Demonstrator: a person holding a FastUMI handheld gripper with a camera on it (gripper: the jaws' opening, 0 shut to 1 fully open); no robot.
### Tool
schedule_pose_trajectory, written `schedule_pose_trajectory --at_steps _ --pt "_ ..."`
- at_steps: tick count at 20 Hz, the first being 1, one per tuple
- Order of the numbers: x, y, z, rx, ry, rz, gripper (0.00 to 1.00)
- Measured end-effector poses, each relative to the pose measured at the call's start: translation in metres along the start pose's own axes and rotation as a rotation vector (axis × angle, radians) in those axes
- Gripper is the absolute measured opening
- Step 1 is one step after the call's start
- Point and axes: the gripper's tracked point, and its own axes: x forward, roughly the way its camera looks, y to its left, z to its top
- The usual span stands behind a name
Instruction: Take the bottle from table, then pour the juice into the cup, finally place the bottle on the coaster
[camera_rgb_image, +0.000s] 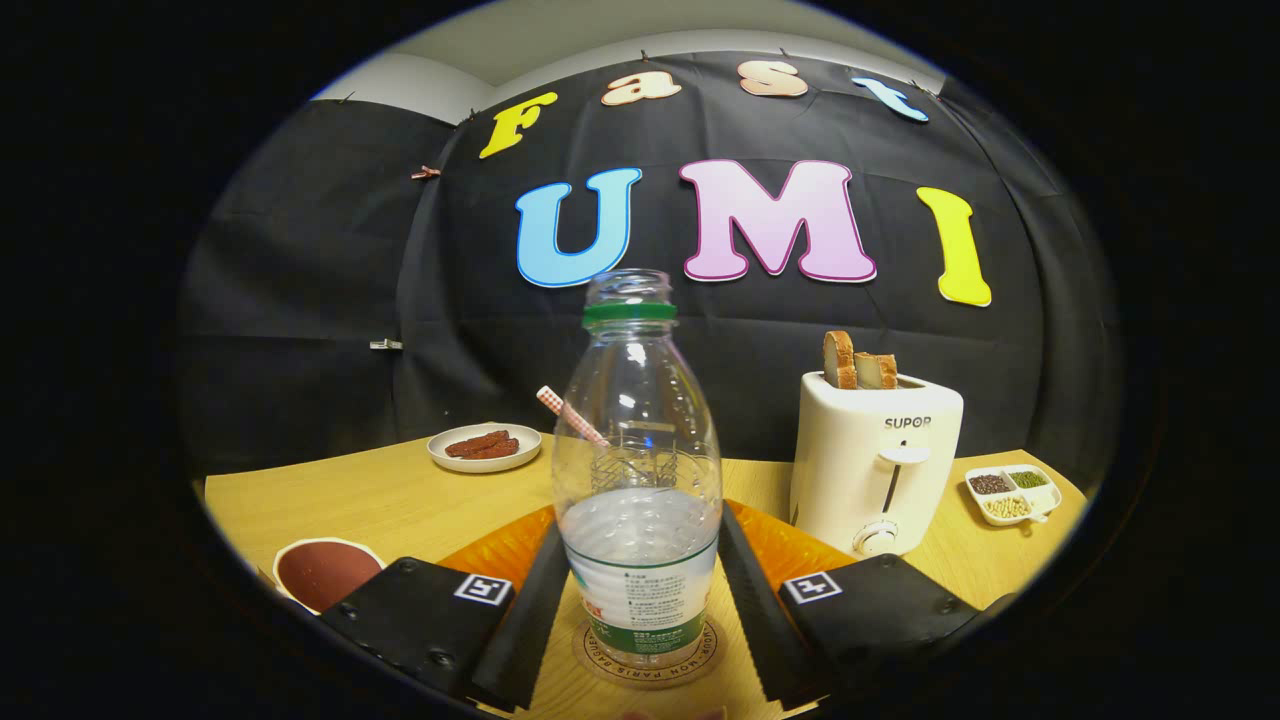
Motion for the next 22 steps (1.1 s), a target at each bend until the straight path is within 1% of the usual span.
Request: schedule_pose_trajectory --at_steps 1,3,8,16,20,22 --pt "-0.001 0.001 0.002 0.012 0.000 0.001 0.89" --pt "-0.004 0.002 0.005 0.022 -0.004 0.007 0.93" --pt "-0.031 0.008 0.014 -0.014 -0.030 0.026 0.95" --pt "-0.096 0.017 0.042 -0.102 -0.087 0.018 0.96" --pt "-0.131 0.021 0.049 -0.100 -0.113 0.026 0.96" --pt "-0.147 0.019 0.049 -0.092 -0.114 0.020 0.98"
